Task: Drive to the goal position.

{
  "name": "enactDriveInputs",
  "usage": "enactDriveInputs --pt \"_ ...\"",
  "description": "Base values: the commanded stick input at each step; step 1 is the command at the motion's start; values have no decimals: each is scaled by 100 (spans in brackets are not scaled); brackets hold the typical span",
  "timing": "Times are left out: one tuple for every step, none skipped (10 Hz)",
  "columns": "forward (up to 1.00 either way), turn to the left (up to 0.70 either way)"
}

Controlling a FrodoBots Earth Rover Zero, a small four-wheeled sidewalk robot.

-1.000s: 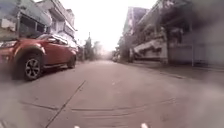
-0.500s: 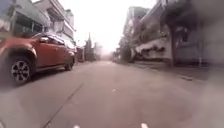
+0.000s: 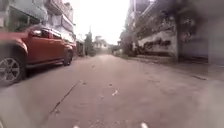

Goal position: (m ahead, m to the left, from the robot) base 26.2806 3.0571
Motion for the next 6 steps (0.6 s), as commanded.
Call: enactDriveInputs --pt "100 1" --pt "100 1" --pt "100 1" --pt "100 1" --pt "100 1" --pt "100 1"
